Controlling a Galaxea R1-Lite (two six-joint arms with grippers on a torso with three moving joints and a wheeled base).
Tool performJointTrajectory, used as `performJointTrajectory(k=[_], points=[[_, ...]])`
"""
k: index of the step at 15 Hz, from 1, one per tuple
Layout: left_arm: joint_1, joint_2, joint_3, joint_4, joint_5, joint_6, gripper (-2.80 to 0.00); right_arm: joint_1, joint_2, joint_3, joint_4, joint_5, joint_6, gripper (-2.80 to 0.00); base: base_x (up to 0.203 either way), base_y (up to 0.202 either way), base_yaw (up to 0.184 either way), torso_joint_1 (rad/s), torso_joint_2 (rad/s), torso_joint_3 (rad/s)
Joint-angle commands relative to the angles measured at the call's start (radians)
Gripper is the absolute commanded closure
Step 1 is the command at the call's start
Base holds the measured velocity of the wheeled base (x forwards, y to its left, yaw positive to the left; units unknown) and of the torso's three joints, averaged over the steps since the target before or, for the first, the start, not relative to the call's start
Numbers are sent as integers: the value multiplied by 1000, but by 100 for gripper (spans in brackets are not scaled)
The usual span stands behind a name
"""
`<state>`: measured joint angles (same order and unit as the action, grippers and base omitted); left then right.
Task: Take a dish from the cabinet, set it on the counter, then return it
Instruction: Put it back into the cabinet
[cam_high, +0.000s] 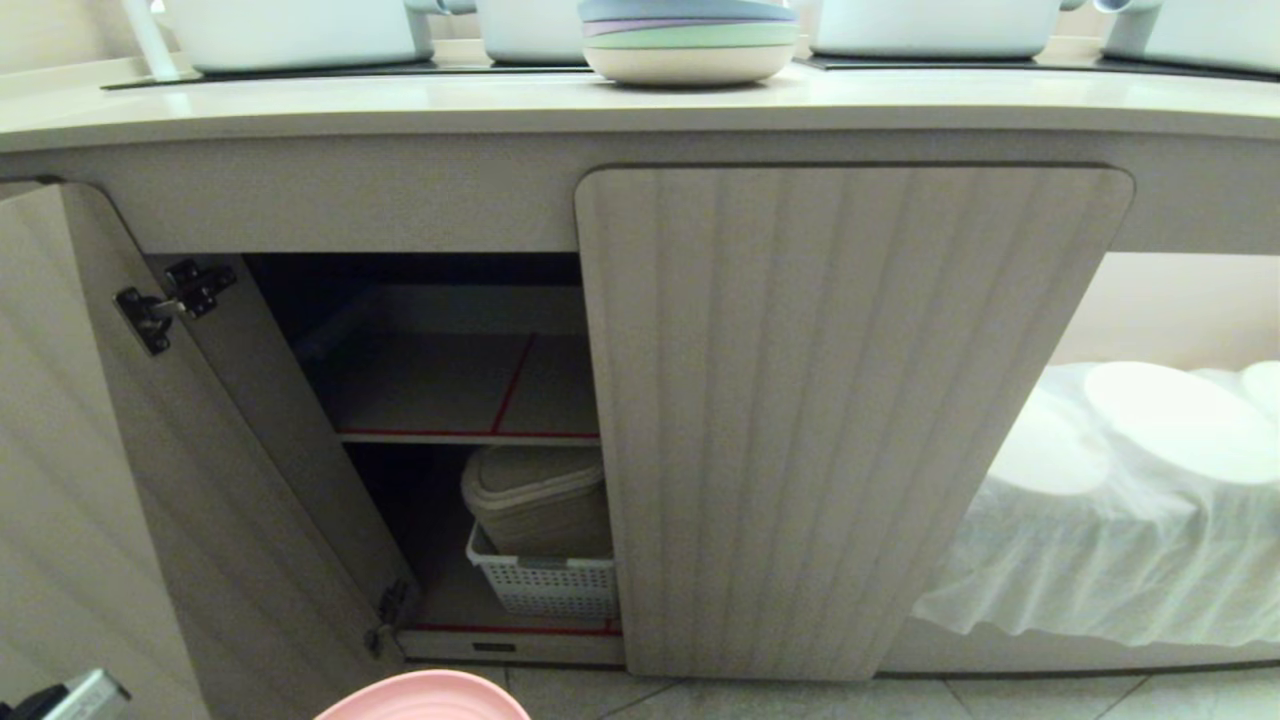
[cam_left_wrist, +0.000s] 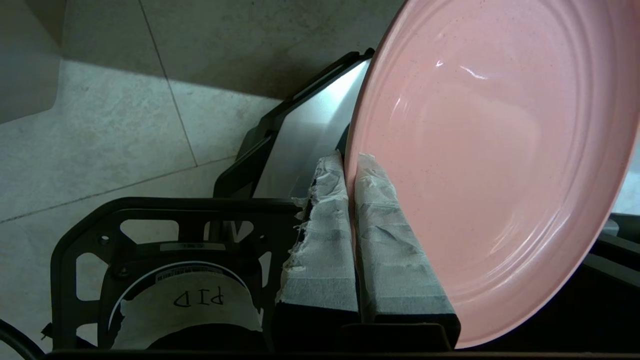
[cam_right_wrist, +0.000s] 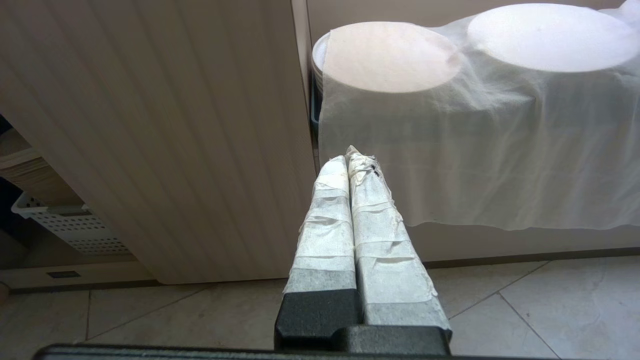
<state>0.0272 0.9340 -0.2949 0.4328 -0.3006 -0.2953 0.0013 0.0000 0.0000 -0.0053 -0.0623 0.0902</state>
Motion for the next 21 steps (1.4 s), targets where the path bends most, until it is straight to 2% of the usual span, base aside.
performJointTrajectory(k=[1, 3, 5, 8, 16, 19, 21], points=[[2, 2, -1, -7, -2, -4, 0, 0, 0, 0, -1, 1, 0, 0, 0, 0, 0, 0, 0, 0], [2, 9, 2, -42, -2, -11, 0, 0, 0, 0, -1, -1, 0, 0, 0, 0, 0, 0, 0, 0], [2, 22, -4, -80, -2, -58, 0, 0, 0, 0, -1, -1, 0, 0, 0, 0, 0, 0, 0, 0], [2, 58, -22, -139, -2, -86, 0, 0, 0, 0, -1, 0, 0, 0, 0, 0, 0, 0, 0, 0], [2, 269, -193, -160, 1, -201, 0, 0, 0, 0, -1, 1, 0, 0, 0, 0, 0, 0, 0, 0], [2, 354, -202, -286, 9, -233, 0, 0, 0, 0, -1, -1, 0, 0, 0, 0, 0, 0, 0, 0], [2, 406, -214, -324, 10, -240, 0, 0, 0, 0, -1, 0, 0, 0, 0, 0, 0, 0, 0, 0]])
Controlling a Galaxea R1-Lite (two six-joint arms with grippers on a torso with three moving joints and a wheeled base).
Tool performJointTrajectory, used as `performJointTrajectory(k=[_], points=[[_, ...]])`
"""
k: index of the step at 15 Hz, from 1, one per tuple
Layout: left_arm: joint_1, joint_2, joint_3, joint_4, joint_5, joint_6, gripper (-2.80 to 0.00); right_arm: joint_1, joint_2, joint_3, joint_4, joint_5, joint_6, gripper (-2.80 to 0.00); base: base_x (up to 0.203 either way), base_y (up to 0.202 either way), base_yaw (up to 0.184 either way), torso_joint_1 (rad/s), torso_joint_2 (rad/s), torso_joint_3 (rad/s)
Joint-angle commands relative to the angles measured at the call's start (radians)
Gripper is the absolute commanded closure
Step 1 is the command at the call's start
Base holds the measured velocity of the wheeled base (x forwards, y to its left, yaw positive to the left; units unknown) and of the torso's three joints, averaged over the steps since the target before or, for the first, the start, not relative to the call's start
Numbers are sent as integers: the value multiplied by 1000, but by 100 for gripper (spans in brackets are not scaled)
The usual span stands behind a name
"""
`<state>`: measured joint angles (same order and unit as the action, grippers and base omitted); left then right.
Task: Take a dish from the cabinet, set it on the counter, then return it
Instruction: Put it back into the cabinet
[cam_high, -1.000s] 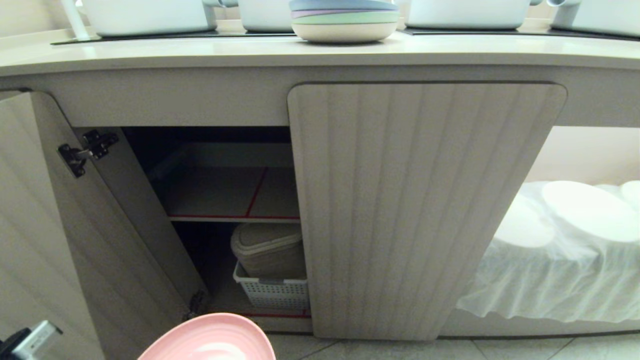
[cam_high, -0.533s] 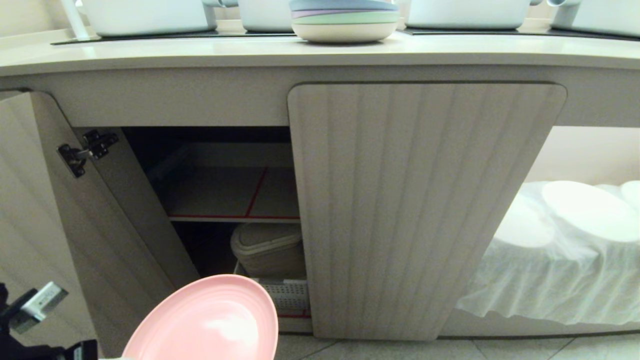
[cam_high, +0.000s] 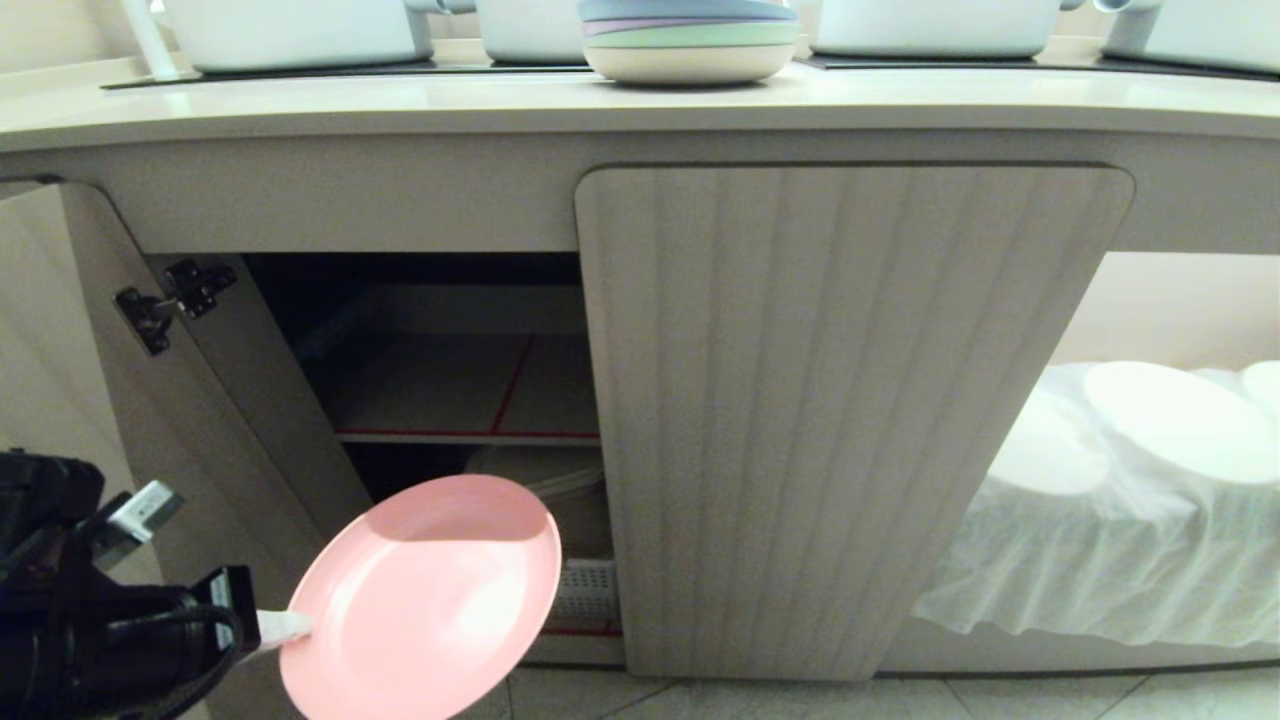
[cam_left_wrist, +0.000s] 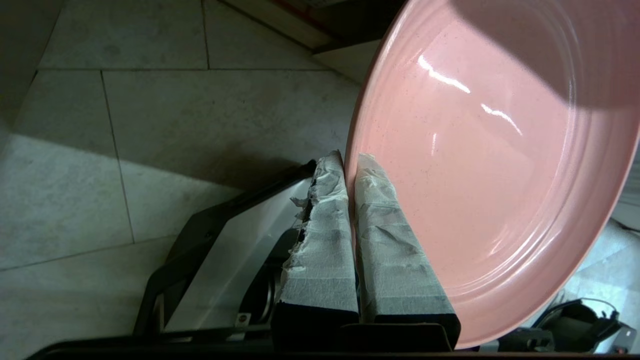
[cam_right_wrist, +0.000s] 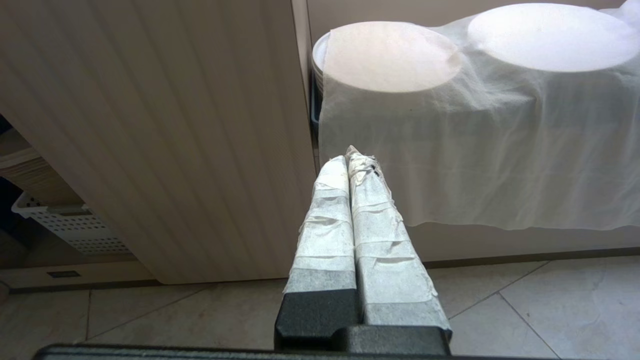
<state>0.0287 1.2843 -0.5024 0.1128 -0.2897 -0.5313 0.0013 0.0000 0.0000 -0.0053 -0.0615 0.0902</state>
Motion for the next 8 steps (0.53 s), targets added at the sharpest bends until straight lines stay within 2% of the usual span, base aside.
performJointTrajectory(k=[1, 8], points=[[0, 84, -16, -13, -2, -9, 0, 0, 0, 0, -1, -1, 0, 0, 0, 0, 0, 0, 0, 0], [-3, 338, -152, -147, 19, -51, 0, 0, 0, 0, -1, -1, 0, 0, 0, 0, 0, 0, 0, 0]])
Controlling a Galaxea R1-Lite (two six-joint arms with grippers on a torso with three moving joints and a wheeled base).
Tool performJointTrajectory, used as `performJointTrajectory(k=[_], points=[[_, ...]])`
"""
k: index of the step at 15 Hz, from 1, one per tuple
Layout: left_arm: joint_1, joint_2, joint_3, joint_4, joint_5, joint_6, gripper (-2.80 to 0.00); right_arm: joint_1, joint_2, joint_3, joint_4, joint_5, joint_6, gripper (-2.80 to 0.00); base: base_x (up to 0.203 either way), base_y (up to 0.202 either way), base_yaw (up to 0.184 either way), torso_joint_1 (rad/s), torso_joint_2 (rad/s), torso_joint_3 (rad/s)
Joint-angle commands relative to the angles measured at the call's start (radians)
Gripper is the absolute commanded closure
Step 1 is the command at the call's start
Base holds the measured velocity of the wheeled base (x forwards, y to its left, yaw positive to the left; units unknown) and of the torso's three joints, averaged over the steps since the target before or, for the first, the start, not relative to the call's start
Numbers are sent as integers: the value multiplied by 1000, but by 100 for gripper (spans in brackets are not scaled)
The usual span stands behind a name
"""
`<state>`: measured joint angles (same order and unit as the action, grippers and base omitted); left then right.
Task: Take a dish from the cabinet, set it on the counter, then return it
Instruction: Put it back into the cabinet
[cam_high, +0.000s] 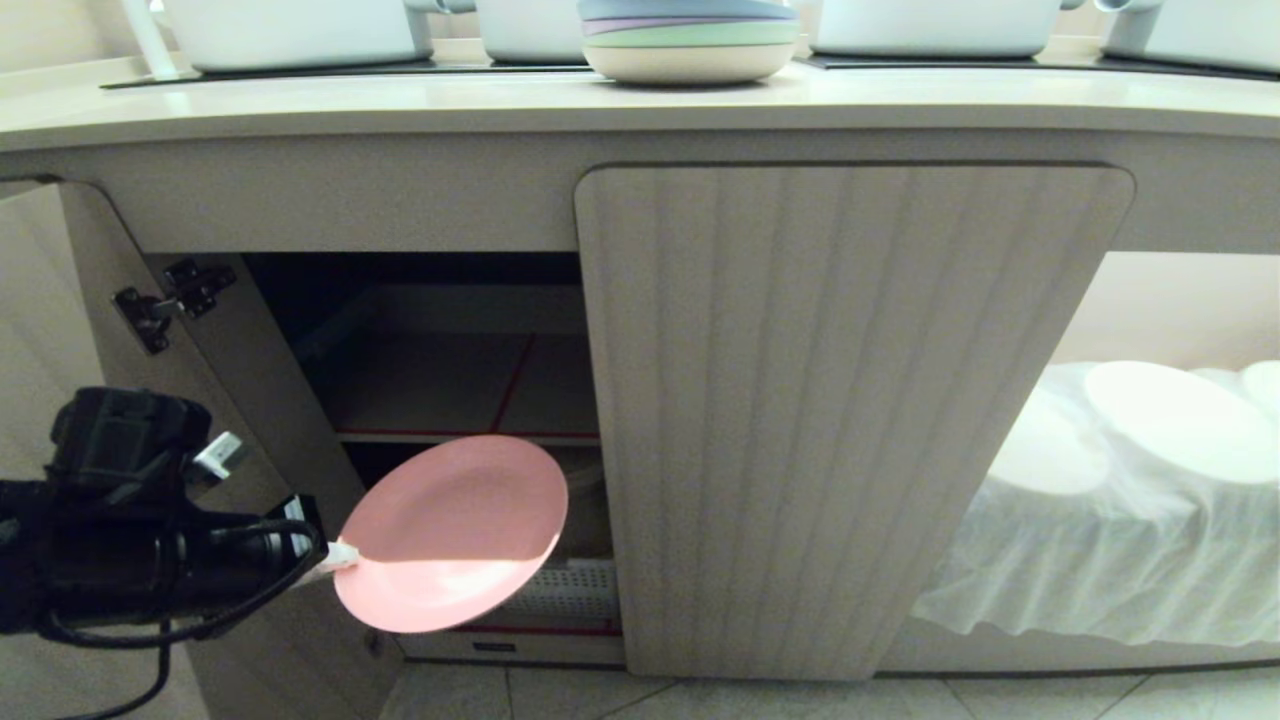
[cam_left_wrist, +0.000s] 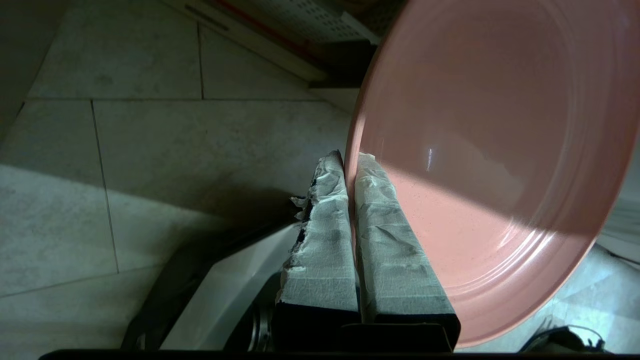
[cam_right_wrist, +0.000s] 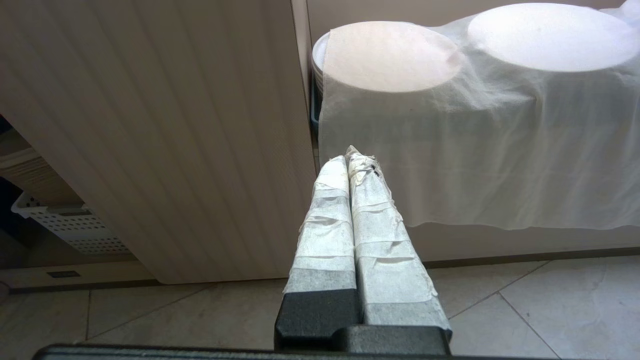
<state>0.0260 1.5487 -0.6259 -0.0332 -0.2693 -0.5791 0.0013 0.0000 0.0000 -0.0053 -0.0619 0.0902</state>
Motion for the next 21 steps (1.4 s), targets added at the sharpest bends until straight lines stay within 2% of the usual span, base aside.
performJointTrajectory(k=[1, 5, 8, 13, 16, 21], points=[[0, 108, -66, -4, 8, -4, 0, 0, 0, 0, -1, -1, 0, 0, 0, 0, 0, 0, 0, 0], [-18, 228, -202, -5, 37, -29, 0, 0, 0, 0, -1, 0, 0, 0, 0, 0, 0, 0, 0, 0], [-58, 314, -292, -6, 90, -92, 0, 0, 0, 0, -1, -1, 0, 0, 0, 0, 0, 0, 0, 0], [-116, 423, -404, -12, 141, -205, 0, 0, 0, 0, -1, -1, 0, 0, 0, 0, 0, 0, 0, 0], [-121, 465, -423, -108, 169, -231, 0, 0, 0, 0, -1, -1, 0, 0, 0, 0, 0, 0, 0, 0], [-120, 512, -457, -120, 194, -244, 0, 0, 0, 0, -1, -1, 0, 0, 0, 0, 0, 0, 0, 0]])
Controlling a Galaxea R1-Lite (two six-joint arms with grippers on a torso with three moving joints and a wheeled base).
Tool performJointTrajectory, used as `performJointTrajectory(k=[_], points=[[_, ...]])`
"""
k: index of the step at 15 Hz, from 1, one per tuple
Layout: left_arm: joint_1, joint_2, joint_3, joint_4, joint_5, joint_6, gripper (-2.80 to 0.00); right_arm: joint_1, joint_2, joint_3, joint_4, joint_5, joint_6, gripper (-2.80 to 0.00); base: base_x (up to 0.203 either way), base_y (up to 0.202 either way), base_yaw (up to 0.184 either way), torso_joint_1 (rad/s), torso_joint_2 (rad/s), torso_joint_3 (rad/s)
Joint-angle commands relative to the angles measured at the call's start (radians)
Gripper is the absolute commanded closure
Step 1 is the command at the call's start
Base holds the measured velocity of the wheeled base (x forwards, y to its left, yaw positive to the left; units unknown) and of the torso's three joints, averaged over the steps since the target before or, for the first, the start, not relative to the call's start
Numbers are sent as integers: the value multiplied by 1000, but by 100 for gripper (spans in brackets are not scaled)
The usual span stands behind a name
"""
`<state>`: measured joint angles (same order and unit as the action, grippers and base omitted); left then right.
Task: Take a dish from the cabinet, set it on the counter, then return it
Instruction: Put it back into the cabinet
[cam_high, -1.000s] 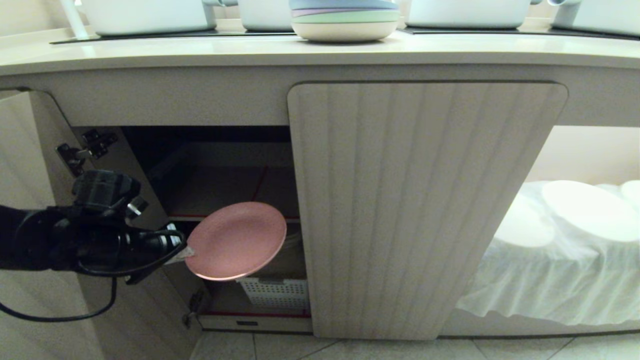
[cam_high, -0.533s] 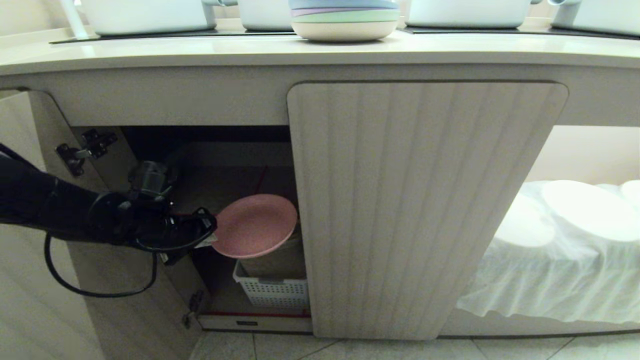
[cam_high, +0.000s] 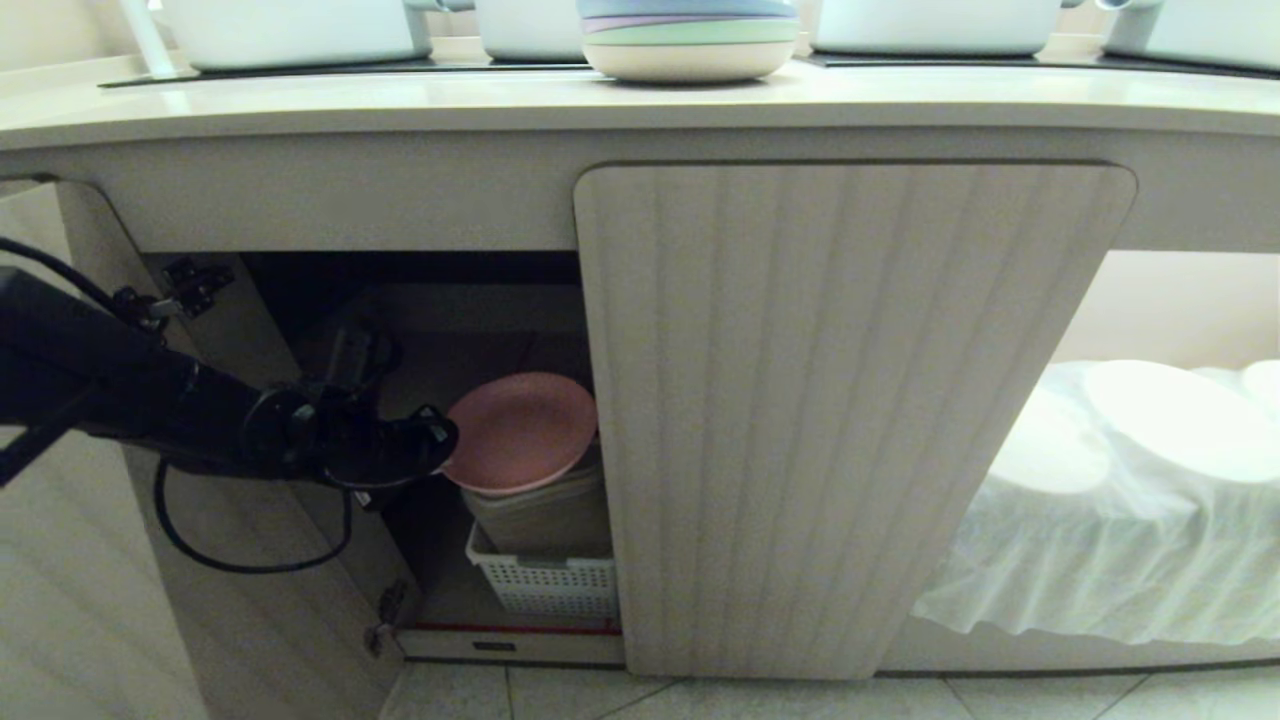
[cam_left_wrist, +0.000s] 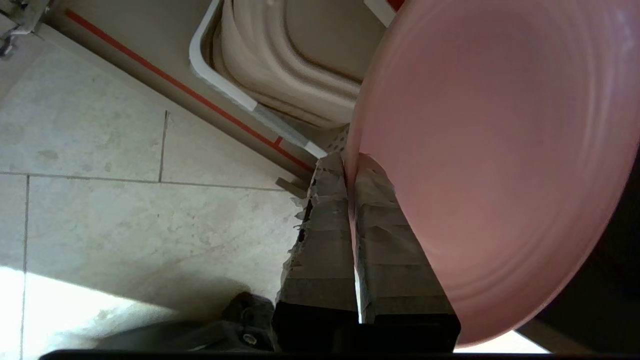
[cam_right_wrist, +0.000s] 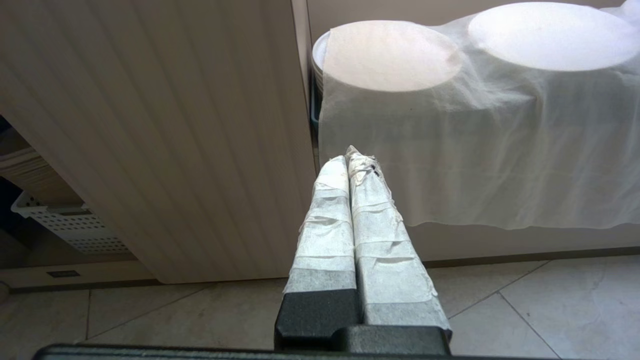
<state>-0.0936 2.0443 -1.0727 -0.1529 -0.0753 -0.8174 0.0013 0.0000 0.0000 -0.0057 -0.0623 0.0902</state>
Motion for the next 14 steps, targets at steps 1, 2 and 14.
performJointTrajectory(k=[1, 2, 14], points=[[0, 25, -18, 0, 6, -6, 0, 0, 0, -1, 0, 0, 0, 0, 0, 0, 0, 0, 0, 0], [1, 36, -29, 1, 20, -7, 0, 0, 0, 0, 0, -1, 0, 0, 0, 0, 0, 0, 0, 0], [2, 176, -252, 158, 49, -11, 0, 0, 0, 0, 0, -1, 0, 0, 0, 0, 0, 0, 0, 0]])
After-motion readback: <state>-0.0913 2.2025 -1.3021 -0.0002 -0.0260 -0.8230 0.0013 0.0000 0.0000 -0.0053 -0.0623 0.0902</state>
